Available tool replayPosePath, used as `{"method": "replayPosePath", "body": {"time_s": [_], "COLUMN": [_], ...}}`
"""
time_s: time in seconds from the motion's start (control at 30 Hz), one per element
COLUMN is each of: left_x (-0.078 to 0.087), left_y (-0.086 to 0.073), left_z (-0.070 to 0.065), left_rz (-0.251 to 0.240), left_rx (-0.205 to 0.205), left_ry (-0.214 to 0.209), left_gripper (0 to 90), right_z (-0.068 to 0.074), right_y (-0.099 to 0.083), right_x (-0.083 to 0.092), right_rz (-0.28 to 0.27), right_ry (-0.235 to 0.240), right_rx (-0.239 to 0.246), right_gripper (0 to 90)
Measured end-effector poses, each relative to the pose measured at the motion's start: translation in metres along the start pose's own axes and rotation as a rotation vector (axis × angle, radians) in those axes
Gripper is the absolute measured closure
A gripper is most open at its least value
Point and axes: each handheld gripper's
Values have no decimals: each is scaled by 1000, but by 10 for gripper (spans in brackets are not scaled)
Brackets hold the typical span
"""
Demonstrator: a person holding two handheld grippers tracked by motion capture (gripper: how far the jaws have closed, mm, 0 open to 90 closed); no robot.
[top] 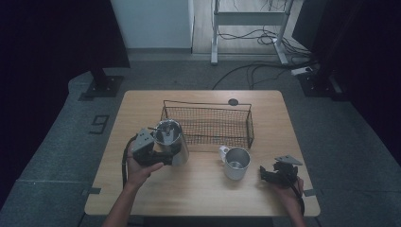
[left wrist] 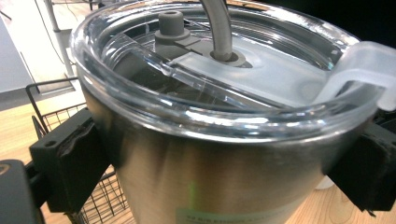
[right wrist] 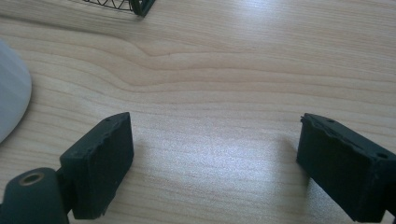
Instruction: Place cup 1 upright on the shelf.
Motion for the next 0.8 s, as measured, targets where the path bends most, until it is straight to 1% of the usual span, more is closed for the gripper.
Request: {"method": "replayPosePath", "body": {"time_s": [0.23, 0.37, 0.47, 0.8], "left_x": [-1, -2, -1, -3], "left_y": [6, 9, 12, 23], "left_z": [1, 2, 3, 5], "left_rz": [-1, -1, -5, -10], "left_rx": [-12, -9, -10, -21], "left_ry": [5, 1, 12, 22], "left_gripper": [43, 43, 43, 43], "right_z": [0, 0, 0, 0], "right_y": [0, 0, 0, 0], "right_x": [0, 0, 0, 0], "right_rz": [-1, -2, -4, -5], "right_ry": [0, 0, 1, 2], "right_rx": [-1, -1, 0, 2], "right_gripper": [113, 118, 124, 128]}}
Point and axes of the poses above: each handheld gripper's, and its own axes: x roughly backward along the jaws, y roughly out of its top, z roughly to its left, and after that the axes turned 3 degrees about -z, right-handed
